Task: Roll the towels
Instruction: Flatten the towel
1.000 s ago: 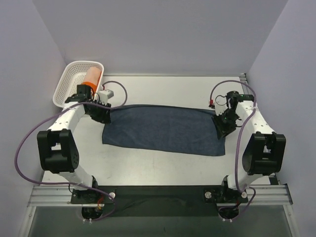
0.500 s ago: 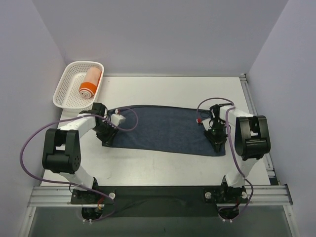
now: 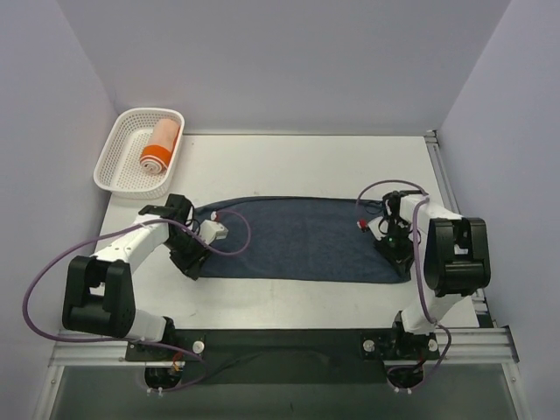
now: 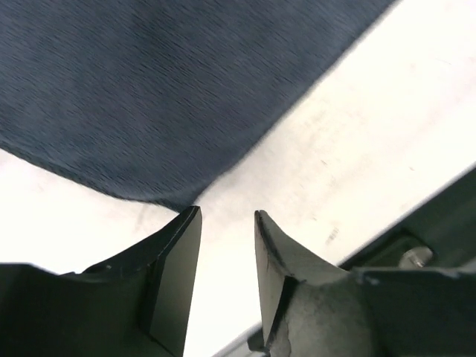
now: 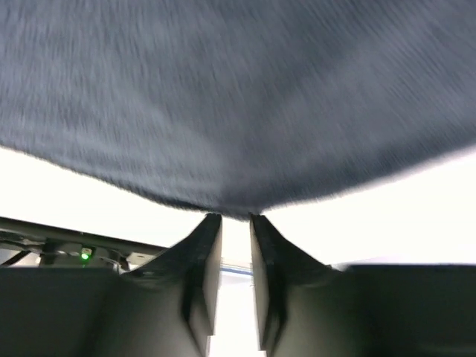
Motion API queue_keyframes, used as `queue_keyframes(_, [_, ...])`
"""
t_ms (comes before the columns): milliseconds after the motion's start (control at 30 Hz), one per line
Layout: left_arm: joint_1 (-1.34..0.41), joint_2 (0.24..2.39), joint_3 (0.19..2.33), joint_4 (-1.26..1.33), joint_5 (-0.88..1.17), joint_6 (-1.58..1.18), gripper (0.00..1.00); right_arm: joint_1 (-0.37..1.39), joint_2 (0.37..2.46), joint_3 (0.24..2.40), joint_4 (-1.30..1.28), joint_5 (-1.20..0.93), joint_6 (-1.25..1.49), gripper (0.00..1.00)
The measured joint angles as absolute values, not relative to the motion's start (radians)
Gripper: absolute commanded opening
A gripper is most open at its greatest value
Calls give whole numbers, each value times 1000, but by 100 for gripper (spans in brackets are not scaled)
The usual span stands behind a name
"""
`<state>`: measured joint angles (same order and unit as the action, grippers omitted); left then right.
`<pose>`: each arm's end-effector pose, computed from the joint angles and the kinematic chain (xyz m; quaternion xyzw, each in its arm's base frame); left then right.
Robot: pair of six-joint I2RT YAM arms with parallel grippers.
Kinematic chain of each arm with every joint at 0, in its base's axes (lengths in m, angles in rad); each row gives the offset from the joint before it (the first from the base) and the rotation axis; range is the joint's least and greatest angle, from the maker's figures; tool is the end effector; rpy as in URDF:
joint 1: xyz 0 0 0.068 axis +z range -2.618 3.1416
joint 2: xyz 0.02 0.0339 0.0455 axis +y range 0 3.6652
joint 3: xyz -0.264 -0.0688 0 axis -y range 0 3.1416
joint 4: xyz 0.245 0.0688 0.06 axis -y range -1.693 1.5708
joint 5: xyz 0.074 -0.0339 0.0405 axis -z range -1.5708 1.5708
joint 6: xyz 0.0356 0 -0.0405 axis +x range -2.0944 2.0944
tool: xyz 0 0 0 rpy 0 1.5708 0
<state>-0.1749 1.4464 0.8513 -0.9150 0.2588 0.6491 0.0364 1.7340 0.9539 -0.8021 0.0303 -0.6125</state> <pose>0.2252 -0.0491 0.1796 0.4005 0.9067 -0.1183 0.0595 0.2779 0.0090 0.1347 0.3188 -0.9477 0.0129 0.0098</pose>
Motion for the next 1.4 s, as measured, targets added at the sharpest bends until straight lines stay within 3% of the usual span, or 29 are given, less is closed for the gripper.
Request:
queue_keyframes(133, [-175,1415,917,-1016,299,648,57,20,1647,999,-855,-2,-637,37])
queue_keyframes(300, [-157,1419,1135,-1028,338,608,55,34,1610,1205,-896,-94,-609,40])
queue_keyframes(400, [-131,1464,1248,-988,355,574,40,74,1608,1280,-898,-146,-567,37])
queue_keyframes(600, [-95,1721,1395,-914,374,483,29,223,1619,1292,-890,-215,-469,25])
queue_keyframes(867, [-90,1975,1515,-883,370,384,26,383,1690,1222,-830,-223,-394,21])
queue_keyframes(1167, [-77,2189,1775,-840,310,287,26,420,1819,1128,-766,-187,-364,19])
queue_keyframes(1400, [-46,2232,1845,-826,305,247,30,426,1835,1112,-744,-168,-353,19])
